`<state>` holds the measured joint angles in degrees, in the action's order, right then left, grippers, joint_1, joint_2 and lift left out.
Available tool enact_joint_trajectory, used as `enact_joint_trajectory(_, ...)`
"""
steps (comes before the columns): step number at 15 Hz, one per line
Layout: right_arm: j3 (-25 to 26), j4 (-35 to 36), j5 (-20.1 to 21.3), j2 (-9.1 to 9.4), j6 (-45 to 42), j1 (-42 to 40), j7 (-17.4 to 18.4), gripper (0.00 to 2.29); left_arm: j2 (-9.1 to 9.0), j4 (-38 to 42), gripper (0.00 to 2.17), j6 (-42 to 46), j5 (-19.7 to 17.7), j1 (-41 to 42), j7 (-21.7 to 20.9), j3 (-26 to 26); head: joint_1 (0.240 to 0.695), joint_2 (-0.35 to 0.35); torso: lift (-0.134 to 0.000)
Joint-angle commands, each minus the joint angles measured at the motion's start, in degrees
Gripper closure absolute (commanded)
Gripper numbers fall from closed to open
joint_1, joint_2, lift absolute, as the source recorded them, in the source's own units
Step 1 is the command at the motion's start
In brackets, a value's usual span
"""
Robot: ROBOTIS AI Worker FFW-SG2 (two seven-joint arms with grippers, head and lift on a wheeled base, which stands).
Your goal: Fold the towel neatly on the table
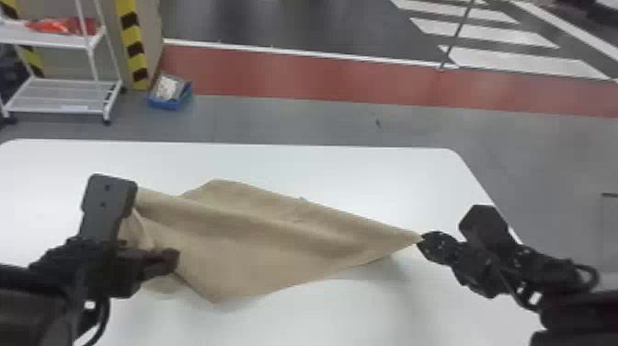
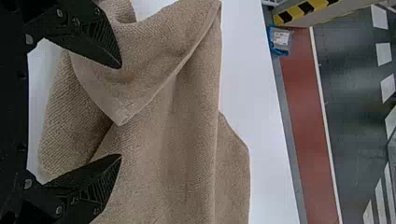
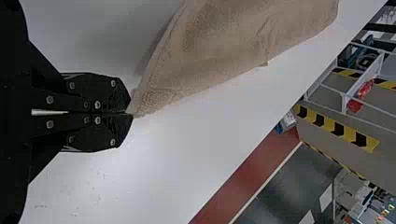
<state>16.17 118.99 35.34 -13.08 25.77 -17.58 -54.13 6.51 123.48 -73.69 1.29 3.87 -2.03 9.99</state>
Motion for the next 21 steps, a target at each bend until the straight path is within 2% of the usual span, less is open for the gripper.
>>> enact_joint_trajectory(1,-0.1,0.0,0.0,0.25,0.6,0.0,-0.2,1.36,0.17,-1.7,0.82,6.2,1.1,0.4,1.3,0.4,0.695,-0.209,-0.124)
enact_joint_trajectory(3,0.0,-0.1,0.0,0.34,0.7,-0.1,-0.2,1.36,0.09,-2.5,1.84,6.8,2.3,0.2,1.9,0.4,0.695,-0.198,-0.124)
enact_joint_trajectory(4,0.3,-0.1,-0.1,0.43,0.7,-0.2,-0.2,1.36,0.17,-2.6,2.15,6.6,2.8,0.4,3.4,0.5,0.695,-0.195,-0.124)
enact_joint_trajectory(8,2.3,-0.1,-1.8,0.43,1.1,0.1,0.1,1.36,0.79,-1.8,2.14,3.9,4.2,0.8,1.4,-0.8,0.695,-0.181,-0.124)
enact_joint_trajectory(9,3.5,-0.1,-2.1,0.51,1.4,0.4,0.3,1.36,0.79,-1.1,2.14,3.8,4.2,0.7,0.2,-2.7,0.695,-0.182,-0.124)
enact_joint_trajectory(12,7.9,-0.1,-3.9,0.34,1.4,0.6,0.7,1.36,0.88,1.6,2.14,-3.1,4.0,-5.1,-3.8,-8.8,0.695,-0.184,-0.124)
enact_joint_trajectory(14,8.5,0.1,-4.0,0.43,1.4,0.3,0.7,1.36,1.32,1.0,2.14,-4.7,4.0,-10.5,-4.4,-10.0,0.695,-0.175,-0.124)
enact_joint_trajectory(15,8.9,0.5,-4.0,0.6,1.8,0.2,0.7,1.36,1.93,-1.0,2.14,-4.7,4.0,-13.4,-4.2,-10.1,0.695,-0.168,-0.124)
enact_joint_trajectory(17,9.9,1.2,-4.0,1.13,2.3,0.2,0.6,1.36,1.93,-7.7,2.14,-4.0,4.2,-19.5,-3.9,-9.6,0.695,-0.155,-0.124)
enact_joint_trajectory(19,11.5,2.0,-4.0,1.22,3.5,0.1,0.6,1.36,1.76,-16.6,2.14,2.4,3.6,-24.8,-3.6,-9.4,0.695,-0.145,-0.124)
enact_joint_trajectory(20,12.3,2.4,-4.0,1.22,3.9,-0.2,0.5,1.36,1.58,-20.6,1.92,6.9,2.7,-26.5,-2.6,-9.3,0.695,-0.144,-0.124)
enact_joint_trajectory(21,13.1,2.7,-4.2,1.31,4.4,-0.4,0.3,1.36,1.49,-22.1,1.02,11.1,1.2,-26.3,-0.9,-9.3,0.695,-0.146,-0.124)
